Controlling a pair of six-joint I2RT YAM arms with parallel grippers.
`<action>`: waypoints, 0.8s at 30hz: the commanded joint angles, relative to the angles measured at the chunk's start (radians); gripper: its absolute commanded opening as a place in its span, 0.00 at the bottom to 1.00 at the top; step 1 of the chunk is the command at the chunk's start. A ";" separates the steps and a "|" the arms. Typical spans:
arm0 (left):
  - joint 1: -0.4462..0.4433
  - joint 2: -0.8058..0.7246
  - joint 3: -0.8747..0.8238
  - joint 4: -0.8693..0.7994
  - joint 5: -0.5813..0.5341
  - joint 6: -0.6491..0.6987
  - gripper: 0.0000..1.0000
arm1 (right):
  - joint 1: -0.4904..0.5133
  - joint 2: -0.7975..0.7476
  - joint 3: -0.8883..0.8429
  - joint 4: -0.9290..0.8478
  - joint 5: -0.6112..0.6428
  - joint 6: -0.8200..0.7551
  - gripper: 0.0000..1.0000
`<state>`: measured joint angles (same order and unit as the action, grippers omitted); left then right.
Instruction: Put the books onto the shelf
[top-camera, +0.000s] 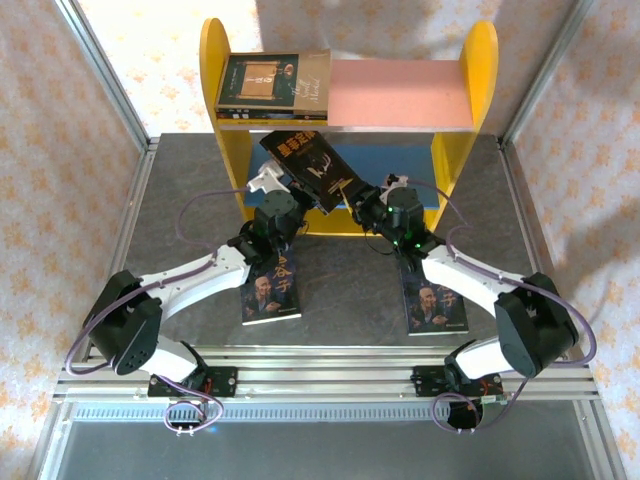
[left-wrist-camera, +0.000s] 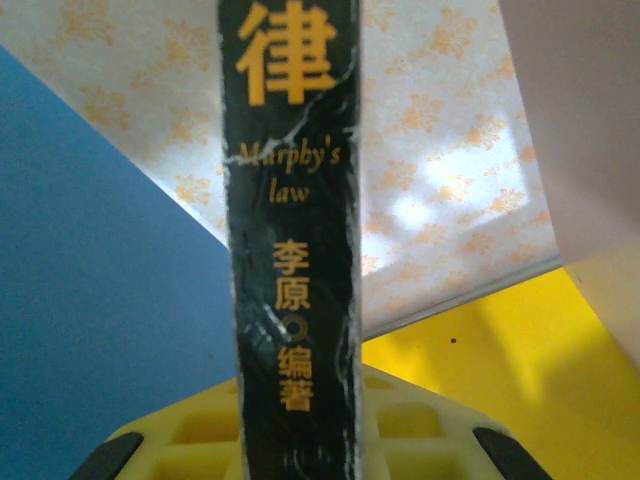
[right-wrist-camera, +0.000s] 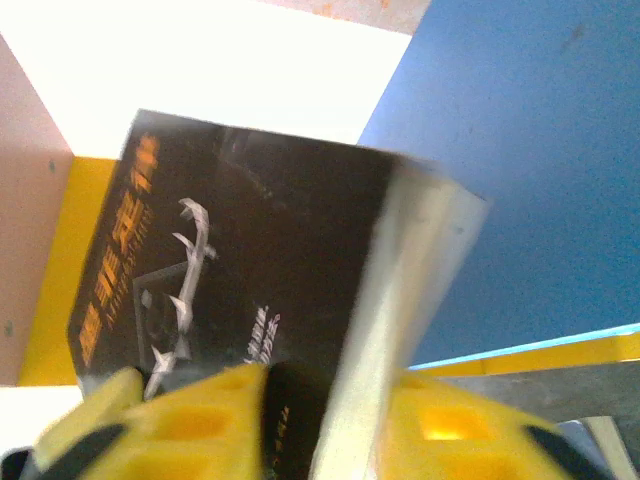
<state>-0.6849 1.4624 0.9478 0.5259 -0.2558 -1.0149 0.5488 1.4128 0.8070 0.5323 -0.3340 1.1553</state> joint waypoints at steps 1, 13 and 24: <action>-0.009 -0.012 0.022 0.068 -0.026 -0.020 0.00 | 0.006 0.010 -0.001 0.046 0.045 -0.002 0.20; -0.008 -0.071 0.038 -0.109 -0.086 0.013 0.50 | -0.014 0.008 0.028 0.018 0.053 -0.107 0.05; -0.007 -0.165 0.085 -0.449 -0.167 0.103 0.53 | -0.071 0.098 0.212 -0.224 -0.090 -0.393 0.03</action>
<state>-0.6872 1.3315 1.0035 0.1947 -0.3584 -0.9665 0.4889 1.4994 0.9634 0.3500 -0.3645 0.8791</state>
